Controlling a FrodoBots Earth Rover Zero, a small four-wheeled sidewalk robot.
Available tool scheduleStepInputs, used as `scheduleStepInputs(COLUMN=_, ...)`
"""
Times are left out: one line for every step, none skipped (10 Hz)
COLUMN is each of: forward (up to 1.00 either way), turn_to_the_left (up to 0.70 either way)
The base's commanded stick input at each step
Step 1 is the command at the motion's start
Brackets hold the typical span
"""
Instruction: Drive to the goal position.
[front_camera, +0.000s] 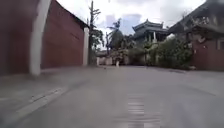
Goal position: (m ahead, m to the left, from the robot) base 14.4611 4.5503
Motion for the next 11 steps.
scheduleStepInputs(forward=1.0, turn_to_the_left=-0.1)
scheduleStepInputs(forward=1.0, turn_to_the_left=-0.3)
scheduleStepInputs(forward=1.0, turn_to_the_left=-0.4)
scheduleStepInputs(forward=1.0, turn_to_the_left=-0.4)
scheduleStepInputs(forward=1.0, turn_to_the_left=-0.4)
scheduleStepInputs(forward=1.0, turn_to_the_left=-0.28)
scheduleStepInputs(forward=1.0, turn_to_the_left=-0.11)
scheduleStepInputs(forward=1.0, turn_to_the_left=0.0)
scheduleStepInputs(forward=1.0, turn_to_the_left=0.0)
scheduleStepInputs(forward=1.0, turn_to_the_left=0.0)
scheduleStepInputs(forward=1.0, turn_to_the_left=0.0)
